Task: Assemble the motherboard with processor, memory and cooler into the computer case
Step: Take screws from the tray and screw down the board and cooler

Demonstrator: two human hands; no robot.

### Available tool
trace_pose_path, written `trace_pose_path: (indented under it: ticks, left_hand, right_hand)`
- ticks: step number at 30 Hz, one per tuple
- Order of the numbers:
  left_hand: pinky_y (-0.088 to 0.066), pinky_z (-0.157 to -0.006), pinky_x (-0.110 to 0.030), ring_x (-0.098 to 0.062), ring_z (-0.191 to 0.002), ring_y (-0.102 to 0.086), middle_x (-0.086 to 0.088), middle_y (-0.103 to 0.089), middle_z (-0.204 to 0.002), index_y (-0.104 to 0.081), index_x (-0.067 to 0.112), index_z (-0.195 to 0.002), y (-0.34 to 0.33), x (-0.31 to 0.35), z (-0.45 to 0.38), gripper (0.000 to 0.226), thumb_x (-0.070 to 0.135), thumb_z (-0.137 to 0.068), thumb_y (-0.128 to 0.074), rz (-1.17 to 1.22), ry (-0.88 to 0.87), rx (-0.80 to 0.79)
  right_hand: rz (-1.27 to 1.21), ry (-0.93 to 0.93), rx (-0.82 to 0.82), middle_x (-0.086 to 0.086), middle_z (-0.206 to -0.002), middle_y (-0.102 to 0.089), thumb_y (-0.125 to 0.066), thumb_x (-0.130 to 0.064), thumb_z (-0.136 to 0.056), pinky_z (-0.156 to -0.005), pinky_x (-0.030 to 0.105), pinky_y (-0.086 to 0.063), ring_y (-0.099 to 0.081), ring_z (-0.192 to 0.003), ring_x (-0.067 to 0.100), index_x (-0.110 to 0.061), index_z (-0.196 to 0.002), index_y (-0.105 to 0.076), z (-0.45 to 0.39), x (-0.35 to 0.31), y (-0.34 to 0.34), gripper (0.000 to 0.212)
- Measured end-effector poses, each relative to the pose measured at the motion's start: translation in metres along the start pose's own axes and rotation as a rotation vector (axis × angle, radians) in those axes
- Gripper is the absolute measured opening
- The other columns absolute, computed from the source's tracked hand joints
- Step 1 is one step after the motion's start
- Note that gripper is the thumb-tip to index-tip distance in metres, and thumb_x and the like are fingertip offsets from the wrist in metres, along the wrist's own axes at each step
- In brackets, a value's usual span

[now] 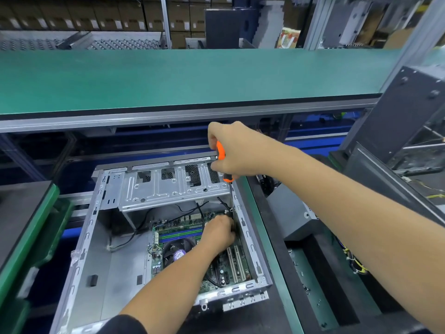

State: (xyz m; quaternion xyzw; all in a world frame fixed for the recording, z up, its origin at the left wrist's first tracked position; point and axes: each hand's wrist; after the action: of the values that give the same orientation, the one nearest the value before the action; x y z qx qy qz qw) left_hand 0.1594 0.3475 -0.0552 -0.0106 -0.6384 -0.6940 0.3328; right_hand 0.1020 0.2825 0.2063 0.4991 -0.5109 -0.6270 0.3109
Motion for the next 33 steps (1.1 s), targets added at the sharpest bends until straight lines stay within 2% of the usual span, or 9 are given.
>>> trace_pose_path:
  ticks: [3,5,7,10,13,18,22,29,33]
  left_hand:
    - [-0.046,-0.058,-0.035,-0.035,-0.07,-0.059,-0.01,-0.053,-0.067,-0.048,0.009,-0.06,0.0,0.001,0.0,0.017,0.009,-0.074,-0.056,0.018,0.01,0.007]
    - [-0.049,-0.058,-0.035,-0.033,-0.07,-0.06,-0.011,-0.06,-0.07,-0.058,0.005,-0.066,0.001,0.0,-0.001,0.009,0.009,-0.074,-0.055,0.032,0.014,0.019]
    - [-0.052,-0.059,-0.035,-0.032,-0.069,-0.061,-0.013,-0.066,-0.074,-0.067,0.005,-0.074,0.001,-0.001,-0.001,0.013,0.009,-0.073,-0.054,0.049,0.023,0.028]
    - [-0.046,-0.052,-0.031,-0.03,-0.063,-0.059,-0.013,-0.065,-0.068,-0.068,0.006,-0.071,0.001,-0.001,-0.001,0.014,0.009,-0.074,-0.054,0.067,0.018,0.041]
    - [-0.037,-0.05,-0.027,-0.03,-0.058,-0.054,-0.011,-0.06,-0.061,-0.065,0.007,-0.066,0.002,0.001,0.001,0.013,0.008,-0.073,-0.055,0.078,0.022,0.04]
    - [-0.04,-0.049,-0.029,-0.032,-0.06,-0.058,-0.014,-0.061,-0.063,-0.063,0.006,-0.064,0.002,0.001,0.001,0.013,0.007,-0.073,-0.054,0.079,0.03,0.02]
    - [-0.048,-0.053,-0.034,-0.031,-0.063,-0.059,-0.013,-0.063,-0.066,-0.064,0.006,-0.066,0.003,0.001,0.0,0.012,0.008,-0.074,-0.055,0.066,0.018,0.016]
    - [-0.054,-0.065,-0.035,-0.027,-0.076,-0.064,-0.01,-0.071,-0.079,-0.072,0.01,-0.079,0.006,0.0,-0.001,0.016,0.009,-0.076,-0.057,0.168,0.019,0.047]
    - [-0.055,-0.072,-0.037,-0.027,-0.081,-0.065,-0.012,-0.07,-0.084,-0.072,0.005,-0.08,0.004,-0.004,-0.002,0.013,0.008,-0.076,-0.06,0.208,0.012,0.037]
  right_hand:
    - [-0.209,-0.047,0.079,0.002,-0.079,-0.061,-0.067,-0.02,-0.086,-0.045,0.023,-0.047,-0.066,-0.048,0.01,-0.012,-0.098,-0.048,0.004,0.005,-0.01,0.024]
    - [-0.212,-0.063,0.133,0.003,-0.08,-0.062,-0.066,-0.022,-0.087,-0.044,0.02,-0.046,-0.067,-0.05,0.012,-0.011,-0.095,-0.049,0.005,0.009,-0.015,0.022]
    - [-0.19,-0.06,0.167,0.005,-0.08,-0.062,-0.067,-0.024,-0.087,-0.045,0.022,-0.048,-0.069,-0.055,0.016,-0.01,-0.094,-0.05,0.005,0.012,-0.015,0.023]
    - [-0.202,-0.056,0.171,0.002,-0.078,-0.062,-0.067,-0.023,-0.087,-0.04,0.014,-0.045,-0.067,-0.05,0.012,-0.01,-0.096,-0.051,0.006,0.015,-0.015,0.023]
    - [-0.181,-0.05,0.181,0.003,-0.08,-0.064,-0.068,-0.026,-0.087,-0.049,0.023,-0.053,-0.067,-0.051,0.012,-0.011,-0.097,-0.051,0.007,0.015,-0.015,0.025]
    - [-0.218,-0.067,0.183,0.003,-0.083,-0.059,-0.067,-0.037,-0.087,-0.057,0.034,-0.054,-0.067,-0.058,0.018,-0.013,-0.097,-0.048,0.008,0.013,-0.02,0.032]
    - [-0.218,-0.074,0.195,0.004,-0.075,-0.056,-0.063,-0.034,-0.09,-0.059,0.039,-0.052,-0.064,-0.067,0.026,-0.014,-0.085,-0.046,0.007,0.012,-0.023,0.027]
    - [-0.233,-0.05,0.225,0.009,-0.083,-0.06,-0.061,-0.034,-0.091,-0.064,0.042,-0.056,-0.067,-0.071,0.029,-0.01,-0.093,-0.051,0.007,0.005,-0.01,0.027]
    - [-0.27,-0.033,0.297,0.008,-0.078,-0.061,-0.061,-0.033,-0.09,-0.057,0.034,-0.051,-0.066,-0.068,0.03,-0.011,-0.088,-0.048,0.005,0.001,0.006,0.026]
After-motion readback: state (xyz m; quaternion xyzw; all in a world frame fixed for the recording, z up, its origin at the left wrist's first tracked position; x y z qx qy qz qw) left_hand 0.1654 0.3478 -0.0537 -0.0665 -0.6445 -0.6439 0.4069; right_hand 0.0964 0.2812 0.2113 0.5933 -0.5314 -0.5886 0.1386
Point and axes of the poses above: each hand's wrist, its own z-axis away from the middle knuckle, its own y-axis out of the back of the hand, x = y × z
